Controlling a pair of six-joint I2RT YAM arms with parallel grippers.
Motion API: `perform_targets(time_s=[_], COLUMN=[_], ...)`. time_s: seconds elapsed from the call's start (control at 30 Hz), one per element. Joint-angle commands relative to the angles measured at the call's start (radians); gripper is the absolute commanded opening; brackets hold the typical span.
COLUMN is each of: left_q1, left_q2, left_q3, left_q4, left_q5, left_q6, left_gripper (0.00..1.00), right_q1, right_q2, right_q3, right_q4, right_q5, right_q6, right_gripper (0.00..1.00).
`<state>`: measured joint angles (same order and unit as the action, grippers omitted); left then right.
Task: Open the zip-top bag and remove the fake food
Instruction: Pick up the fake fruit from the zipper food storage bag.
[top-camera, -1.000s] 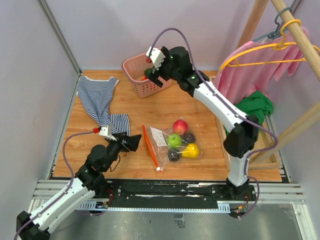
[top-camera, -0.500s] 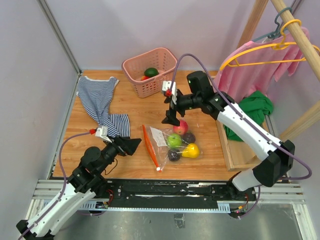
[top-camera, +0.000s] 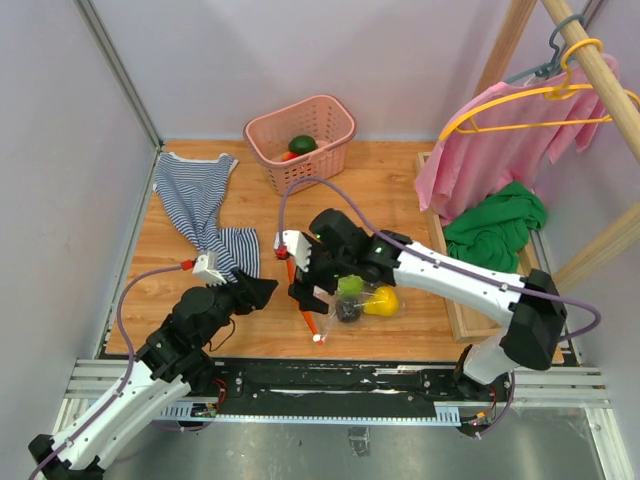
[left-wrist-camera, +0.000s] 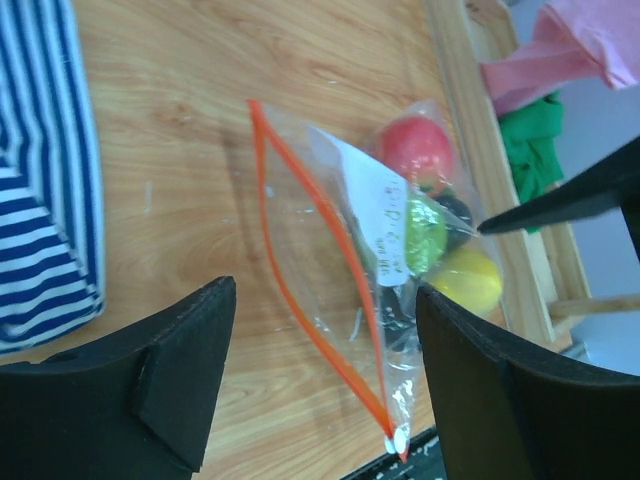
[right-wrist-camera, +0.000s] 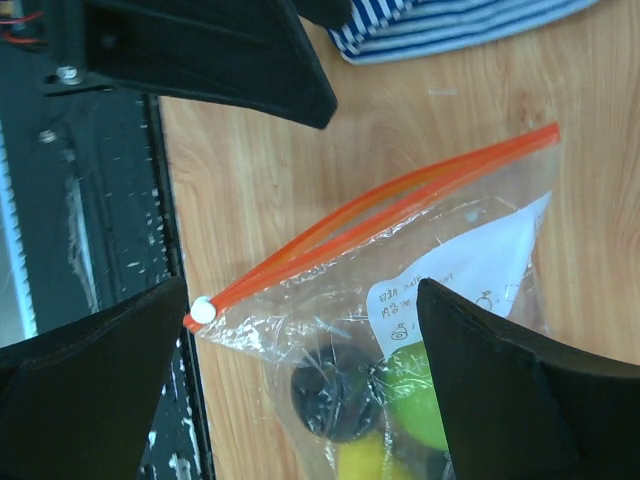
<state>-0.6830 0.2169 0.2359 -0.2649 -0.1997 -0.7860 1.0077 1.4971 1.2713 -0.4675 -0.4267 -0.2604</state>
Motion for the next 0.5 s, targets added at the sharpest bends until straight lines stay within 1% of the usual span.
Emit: perform_targets(time_s=[0.0,0.1,0.13,0.2,0.3,0.37,0.47], left_q1=[-0.003,-0.003,-0.003,-0.003,-0.003,-0.003,-0.003], left_q2=[0.028,0.055,0.064,0.082,0.09,0.082,0.062], left_q3=[0.043,0.064,0.07,0.08,0.085,0.081,0.064], left_q4=[-0.085,-0.145,-0.163,-0.191,-0.209,-0.21,-0.194], left_q5=[-0.162,-0.264,-0.291,-0.328,-0.348,-0.355,-0.354], left_q6=[-0.095,-0.163,-0.191,-0.223,-0.246,-0.257,-0.269], left_gripper=[0.76,0.75,0.7,0.68,0.68,0.64,0.63], right_q1=[0.1,0.181,0.203,0.237,0.252,0.255,0.256], right_q2=[0.083,0.156,0.183,0.233,0.273,0.288,0.304], right_q3=[0.045,0.089,0.106,0.14,0.155,0.146,0.123], right_q4=[0.048,0.03,0.022,-0.002,-0.015,-0.014,-0.011], right_q5=[0.339,0.57,0.633,0.75,0.821,0.859,0.9], right_q6=[0.246,0.331,0.348,0.371,0.402,0.408,0.405], right_gripper=[0.99,0.98,0.98,0.98,0.98,0.98,0.99])
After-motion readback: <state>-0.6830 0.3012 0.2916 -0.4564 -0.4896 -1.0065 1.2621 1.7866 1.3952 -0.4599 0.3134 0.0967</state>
